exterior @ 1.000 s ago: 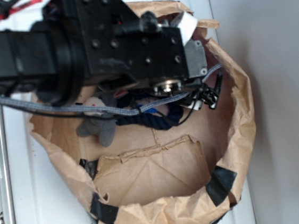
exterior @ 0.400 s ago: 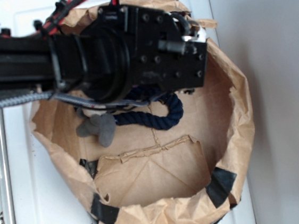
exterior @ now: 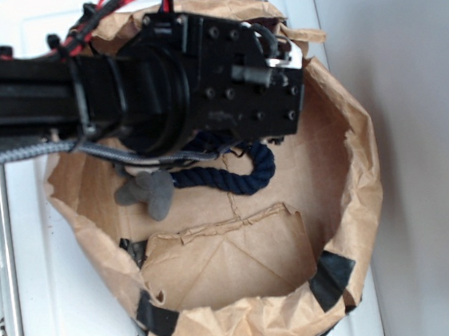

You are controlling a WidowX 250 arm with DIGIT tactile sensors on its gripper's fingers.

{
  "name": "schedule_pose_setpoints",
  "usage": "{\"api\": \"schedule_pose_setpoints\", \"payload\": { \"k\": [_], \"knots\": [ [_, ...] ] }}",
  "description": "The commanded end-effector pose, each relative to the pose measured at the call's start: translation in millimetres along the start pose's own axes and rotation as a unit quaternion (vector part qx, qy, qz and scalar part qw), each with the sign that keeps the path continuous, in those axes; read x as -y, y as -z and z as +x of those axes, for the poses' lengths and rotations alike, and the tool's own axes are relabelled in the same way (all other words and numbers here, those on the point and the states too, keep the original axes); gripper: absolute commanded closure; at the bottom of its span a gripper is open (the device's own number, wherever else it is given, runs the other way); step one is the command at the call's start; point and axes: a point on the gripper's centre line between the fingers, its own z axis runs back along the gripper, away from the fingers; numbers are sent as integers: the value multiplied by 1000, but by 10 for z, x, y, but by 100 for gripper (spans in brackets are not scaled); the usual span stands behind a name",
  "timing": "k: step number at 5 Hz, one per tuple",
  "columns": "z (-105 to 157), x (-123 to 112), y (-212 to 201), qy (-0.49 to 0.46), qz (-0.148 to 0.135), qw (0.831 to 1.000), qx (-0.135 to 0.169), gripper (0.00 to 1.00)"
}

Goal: Grab the blue ball.

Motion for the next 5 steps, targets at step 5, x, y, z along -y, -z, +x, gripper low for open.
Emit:
{"api": "schedule_pose_setpoints", "payload": {
  "k": [5],
  "knots": [
    [222, -430, -34, -48, -8, 997, -55, 0]
  ]
}}
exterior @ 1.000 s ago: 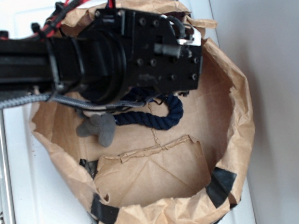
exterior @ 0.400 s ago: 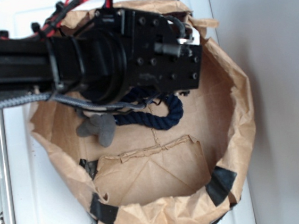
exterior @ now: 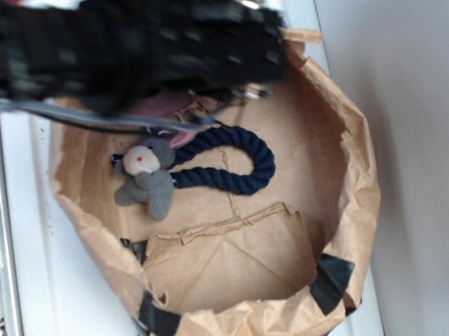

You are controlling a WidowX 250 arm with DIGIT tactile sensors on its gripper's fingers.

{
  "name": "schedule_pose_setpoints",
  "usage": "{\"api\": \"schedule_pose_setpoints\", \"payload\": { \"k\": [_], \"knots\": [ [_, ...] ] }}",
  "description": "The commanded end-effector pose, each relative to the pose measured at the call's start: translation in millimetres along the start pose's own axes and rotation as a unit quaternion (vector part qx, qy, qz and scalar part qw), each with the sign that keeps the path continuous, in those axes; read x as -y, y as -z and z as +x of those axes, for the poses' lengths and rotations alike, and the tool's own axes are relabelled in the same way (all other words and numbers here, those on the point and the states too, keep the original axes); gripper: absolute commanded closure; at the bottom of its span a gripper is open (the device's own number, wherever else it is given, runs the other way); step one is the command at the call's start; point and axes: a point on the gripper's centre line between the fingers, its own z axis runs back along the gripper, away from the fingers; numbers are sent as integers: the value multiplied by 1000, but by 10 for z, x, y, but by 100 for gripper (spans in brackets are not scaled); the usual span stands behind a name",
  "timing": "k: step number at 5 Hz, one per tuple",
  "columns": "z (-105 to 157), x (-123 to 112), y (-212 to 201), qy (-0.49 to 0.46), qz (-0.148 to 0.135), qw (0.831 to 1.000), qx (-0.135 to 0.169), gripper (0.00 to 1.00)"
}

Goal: Grab the blue ball.

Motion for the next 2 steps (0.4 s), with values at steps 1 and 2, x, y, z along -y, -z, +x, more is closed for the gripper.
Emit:
{"api": "schedule_pose_setpoints", "payload": {
  "k": [1, 2],
  "knots": [
    [85, 42, 213, -35, -49, 998, 2, 0],
    [10, 108, 339, -42, -61, 997, 12, 0]
  ]
}}
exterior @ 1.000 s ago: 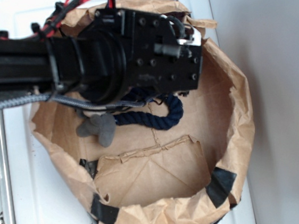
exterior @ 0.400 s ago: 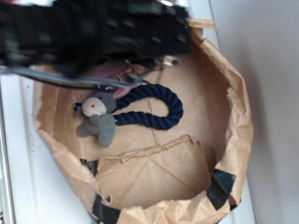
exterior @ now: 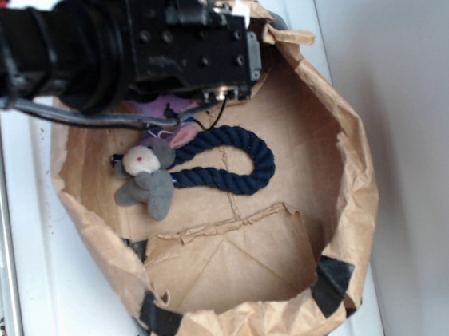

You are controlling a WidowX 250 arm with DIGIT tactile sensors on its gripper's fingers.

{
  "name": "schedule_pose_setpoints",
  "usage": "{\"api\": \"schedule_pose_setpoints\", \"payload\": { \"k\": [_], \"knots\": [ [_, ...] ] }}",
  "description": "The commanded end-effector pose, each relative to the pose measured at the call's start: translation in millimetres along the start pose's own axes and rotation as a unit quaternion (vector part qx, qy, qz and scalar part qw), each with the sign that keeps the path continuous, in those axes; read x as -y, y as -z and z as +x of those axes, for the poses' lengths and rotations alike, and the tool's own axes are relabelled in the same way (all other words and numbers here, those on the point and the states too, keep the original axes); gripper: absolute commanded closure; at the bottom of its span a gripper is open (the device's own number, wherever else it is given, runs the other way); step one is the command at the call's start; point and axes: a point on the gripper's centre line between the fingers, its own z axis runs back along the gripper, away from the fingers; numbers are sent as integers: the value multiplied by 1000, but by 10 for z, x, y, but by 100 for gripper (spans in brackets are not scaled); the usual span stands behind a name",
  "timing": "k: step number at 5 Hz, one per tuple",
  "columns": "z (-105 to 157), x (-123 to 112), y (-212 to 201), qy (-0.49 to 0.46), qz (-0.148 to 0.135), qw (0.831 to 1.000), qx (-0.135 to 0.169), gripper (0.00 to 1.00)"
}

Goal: Grab the blue ball.

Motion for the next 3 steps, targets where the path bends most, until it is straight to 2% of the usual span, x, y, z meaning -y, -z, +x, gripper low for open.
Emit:
{"api": "schedule_pose_setpoints", "payload": {
  "k": [1, 2, 3],
  "knots": [
    [-20, -51, 178, -43, -17, 999, 27, 30],
    [-97, 24, 315, -60, -28, 997, 39, 100],
    [-64, -27, 97, -39, -29, 999, 20, 100]
  ]
}}
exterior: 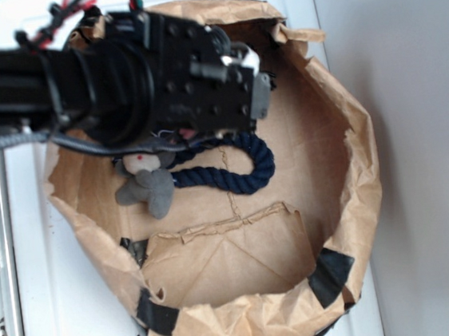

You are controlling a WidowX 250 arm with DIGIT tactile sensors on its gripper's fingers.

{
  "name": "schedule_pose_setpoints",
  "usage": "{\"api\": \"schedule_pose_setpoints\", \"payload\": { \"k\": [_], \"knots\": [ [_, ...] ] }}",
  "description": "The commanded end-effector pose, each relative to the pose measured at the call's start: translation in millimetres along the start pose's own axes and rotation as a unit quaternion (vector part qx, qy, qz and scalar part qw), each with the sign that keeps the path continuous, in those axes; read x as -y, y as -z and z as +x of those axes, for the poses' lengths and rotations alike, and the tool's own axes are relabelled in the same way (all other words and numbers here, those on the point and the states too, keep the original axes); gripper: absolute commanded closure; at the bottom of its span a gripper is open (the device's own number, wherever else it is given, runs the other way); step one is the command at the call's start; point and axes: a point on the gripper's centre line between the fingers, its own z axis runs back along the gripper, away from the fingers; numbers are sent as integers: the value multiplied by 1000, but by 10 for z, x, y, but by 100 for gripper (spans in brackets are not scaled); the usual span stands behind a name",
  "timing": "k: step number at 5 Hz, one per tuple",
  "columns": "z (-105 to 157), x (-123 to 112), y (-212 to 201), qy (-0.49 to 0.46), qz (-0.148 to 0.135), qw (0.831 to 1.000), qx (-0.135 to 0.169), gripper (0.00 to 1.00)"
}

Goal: Grab the blue ball.

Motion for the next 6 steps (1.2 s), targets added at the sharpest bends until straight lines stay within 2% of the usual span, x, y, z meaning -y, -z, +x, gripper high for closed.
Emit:
{"api": "schedule_pose_setpoints", "payload": {
  "k": [1, 2, 3, 4, 5, 6],
  "knots": [
    [159, -231, -522, 69, 22, 996, -59, 100],
    [201, -266, -939, 112, 24, 991, -74, 100],
    [182, -326, -1162, 182, -8, 980, -79, 100],
    [136, -365, -1247, 286, -95, 949, -92, 100],
    [155, -432, -1286, 394, -146, 902, -103, 100],
    [144, -437, -1331, 456, -163, 871, -87, 100]
  ]
}}
